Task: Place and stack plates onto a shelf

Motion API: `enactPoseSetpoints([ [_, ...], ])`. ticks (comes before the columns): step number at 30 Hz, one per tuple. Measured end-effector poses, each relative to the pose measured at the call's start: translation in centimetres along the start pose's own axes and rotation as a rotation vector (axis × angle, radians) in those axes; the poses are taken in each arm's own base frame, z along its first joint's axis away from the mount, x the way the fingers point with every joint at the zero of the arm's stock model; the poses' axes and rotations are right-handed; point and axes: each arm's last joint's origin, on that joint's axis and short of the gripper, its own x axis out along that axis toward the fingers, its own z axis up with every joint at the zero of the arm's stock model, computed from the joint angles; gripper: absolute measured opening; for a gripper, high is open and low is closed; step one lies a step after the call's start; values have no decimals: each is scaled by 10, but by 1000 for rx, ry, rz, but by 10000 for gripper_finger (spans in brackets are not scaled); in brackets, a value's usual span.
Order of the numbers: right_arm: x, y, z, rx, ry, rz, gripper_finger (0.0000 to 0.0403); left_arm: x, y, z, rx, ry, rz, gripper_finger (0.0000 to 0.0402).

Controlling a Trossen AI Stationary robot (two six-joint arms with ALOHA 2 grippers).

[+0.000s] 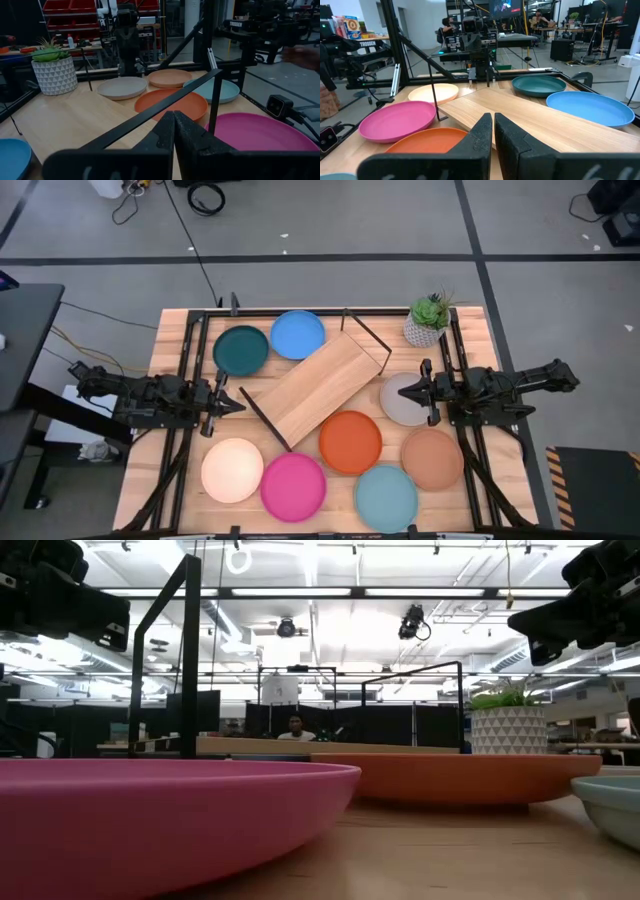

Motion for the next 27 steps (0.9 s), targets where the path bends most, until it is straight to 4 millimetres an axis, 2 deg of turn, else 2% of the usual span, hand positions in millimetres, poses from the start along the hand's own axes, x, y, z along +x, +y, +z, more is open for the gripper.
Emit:
enactPoseSetpoints([
  [12, 0, 0, 3, -8, -28, 1, 27, 0, 0, 0, -3, -4, 0, 11],
  [15, 0, 0, 6, 62, -59, 7, 27, 0, 0, 7, -123, -71, -1, 11],
  [19, -1, 1, 12, 58, -120, 22, 27, -2, 1, 20, -225, -204, -8, 11],
  [27, -2, 1, 21, 110, -213, 42, 27, -3, 1, 24, -228, -250, -11, 11],
])
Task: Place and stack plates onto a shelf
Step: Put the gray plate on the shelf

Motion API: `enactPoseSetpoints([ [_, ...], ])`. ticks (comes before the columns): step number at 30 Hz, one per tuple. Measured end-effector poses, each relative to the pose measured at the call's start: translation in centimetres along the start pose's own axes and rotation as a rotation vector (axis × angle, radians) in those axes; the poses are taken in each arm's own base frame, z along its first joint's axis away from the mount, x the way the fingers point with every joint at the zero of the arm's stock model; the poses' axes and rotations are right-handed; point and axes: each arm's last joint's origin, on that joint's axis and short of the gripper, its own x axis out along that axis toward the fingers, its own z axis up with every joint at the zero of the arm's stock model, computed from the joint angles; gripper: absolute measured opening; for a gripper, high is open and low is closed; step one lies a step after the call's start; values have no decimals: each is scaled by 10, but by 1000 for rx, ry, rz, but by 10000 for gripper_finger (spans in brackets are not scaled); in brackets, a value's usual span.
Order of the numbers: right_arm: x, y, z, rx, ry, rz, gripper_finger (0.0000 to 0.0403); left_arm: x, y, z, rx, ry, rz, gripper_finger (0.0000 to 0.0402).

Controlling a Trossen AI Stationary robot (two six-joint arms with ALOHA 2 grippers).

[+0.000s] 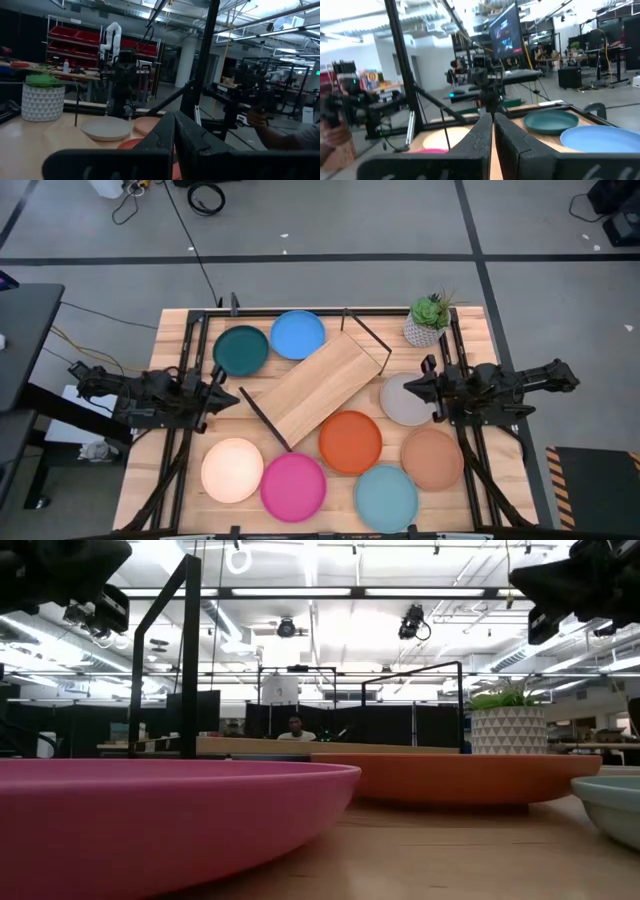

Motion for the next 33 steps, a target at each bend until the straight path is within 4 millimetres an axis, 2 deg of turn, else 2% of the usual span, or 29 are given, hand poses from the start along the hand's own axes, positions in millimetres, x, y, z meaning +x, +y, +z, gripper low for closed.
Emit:
enactPoseSetpoints([
  [10, 13, -5, -22, 1, 218, -171, 20, 0, 0, 4, -8, -40, 4, 11],
  [15, 24, -3, -24, -28, 345, -181, 18, 0, 2, 5, -32, -59, 79, 11],
  [18, 31, -1, -26, -56, 478, -162, 18, 0, 1, 7, -40, -81, 73, 11],
  [22, 40, 3, -24, -66, 670, -174, 24, -2, -2, 21, -13, -144, 37, 11],
  [28, 55, 13, -23, -43, 908, -215, 64, -4, -3, 37, 157, -193, 95, 19],
  [33, 68, 21, -33, 11, 1101, -294, 122, -5, 2, 39, 232, -194, 268, 57],
])
